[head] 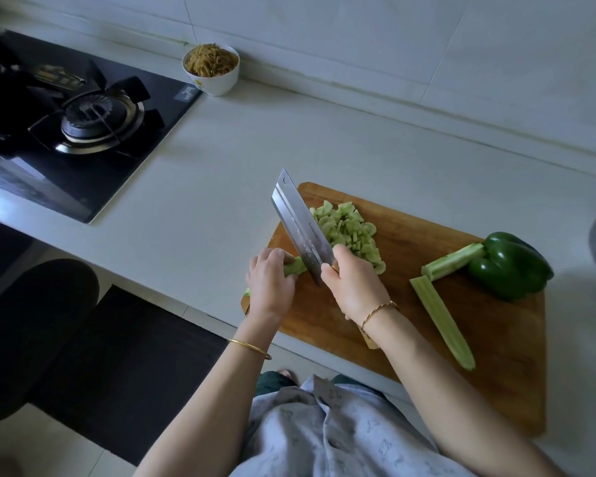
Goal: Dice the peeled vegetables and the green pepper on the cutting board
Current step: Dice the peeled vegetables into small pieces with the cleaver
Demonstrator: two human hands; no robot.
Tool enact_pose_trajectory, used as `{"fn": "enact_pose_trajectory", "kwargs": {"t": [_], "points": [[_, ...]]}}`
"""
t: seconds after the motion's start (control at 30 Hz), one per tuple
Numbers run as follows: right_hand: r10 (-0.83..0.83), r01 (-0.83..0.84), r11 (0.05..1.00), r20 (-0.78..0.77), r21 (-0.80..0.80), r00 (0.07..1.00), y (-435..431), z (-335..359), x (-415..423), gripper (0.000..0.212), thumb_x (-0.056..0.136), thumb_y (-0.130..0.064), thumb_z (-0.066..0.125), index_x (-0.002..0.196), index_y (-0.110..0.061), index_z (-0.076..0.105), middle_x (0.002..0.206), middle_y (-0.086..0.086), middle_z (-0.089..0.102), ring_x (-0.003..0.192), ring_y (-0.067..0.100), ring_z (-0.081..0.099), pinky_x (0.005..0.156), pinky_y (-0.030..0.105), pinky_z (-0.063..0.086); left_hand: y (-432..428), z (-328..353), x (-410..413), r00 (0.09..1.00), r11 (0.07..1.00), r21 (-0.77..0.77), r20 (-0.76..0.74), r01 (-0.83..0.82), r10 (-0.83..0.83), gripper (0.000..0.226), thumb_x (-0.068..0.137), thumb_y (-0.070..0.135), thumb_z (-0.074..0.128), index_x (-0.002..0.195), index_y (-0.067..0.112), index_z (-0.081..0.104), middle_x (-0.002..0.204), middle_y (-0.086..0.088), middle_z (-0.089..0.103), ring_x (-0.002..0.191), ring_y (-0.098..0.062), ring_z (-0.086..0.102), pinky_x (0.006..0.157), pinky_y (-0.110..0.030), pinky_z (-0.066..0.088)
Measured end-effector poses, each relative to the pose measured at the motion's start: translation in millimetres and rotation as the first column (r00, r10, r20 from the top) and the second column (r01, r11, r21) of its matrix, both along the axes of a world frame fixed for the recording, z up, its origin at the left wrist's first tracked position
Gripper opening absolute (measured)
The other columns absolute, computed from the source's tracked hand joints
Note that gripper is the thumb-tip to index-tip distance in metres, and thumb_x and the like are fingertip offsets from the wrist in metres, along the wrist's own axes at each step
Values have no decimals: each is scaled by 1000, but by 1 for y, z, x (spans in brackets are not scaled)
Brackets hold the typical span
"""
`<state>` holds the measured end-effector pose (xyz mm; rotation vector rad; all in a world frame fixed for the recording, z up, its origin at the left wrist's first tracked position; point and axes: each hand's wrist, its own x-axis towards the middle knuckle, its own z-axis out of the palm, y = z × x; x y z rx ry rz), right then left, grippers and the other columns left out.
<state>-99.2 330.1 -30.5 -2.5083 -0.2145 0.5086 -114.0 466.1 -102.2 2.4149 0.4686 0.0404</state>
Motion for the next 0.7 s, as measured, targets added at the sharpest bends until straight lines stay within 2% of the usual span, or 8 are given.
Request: {"fn": "enact_pose_trajectory", "kwargs": {"t": [0.27,0.4,0.5,0.6,0.7], "points": [[13,-13,999,-7,-41,1000,8,-9,-1,16,101,-26,40,92,-13,41,67,-1,46,68,25,55,60,39,50,-1,-1,-2,1000,1000,5,11,-15,15,19,82,7,65,101,12,62,113,-3,57,106,-23,45,90,-35,38],[-72,73,997,-44,33,996,1,-9,-1,16,101,-26,41,100,-10,45,76,3,52,70,29,62,63,49,57,-2,-1,-2,1000,1000,-9,27,-10,10,20,82,5,65,100,13,62,112,-2,57,106,-22,45,87,-28,32],[-78,81,995,-48,51,996,-2,-5,2,23,101,-26,41,112,-7,47,82,8,57,69,30,62,63,50,57,-2,0,0,1000,1000,-11,23,20,-20,21,82,4,65,101,13,63,114,-2,57,108,-21,44,87,-26,31],[-62,64,996,-39,60,997,-3,-3,1,21,101,-27,41,108,-8,47,78,5,55,63,26,57,62,48,57,0,1,-1,999,1000,2,27,29,-29,25,81,6,64,105,13,63,115,-3,58,109,-23,44,90,-30,34],[-52,54,997,-32,58,998,-5,-3,-1,18,101,-27,41,102,-10,46,72,3,51,59,22,53,61,48,57,3,2,-3,1000,1000,22,31,-1,0,23,82,7,63,105,12,63,112,-4,57,106,-23,44,87,-29,31]]}}
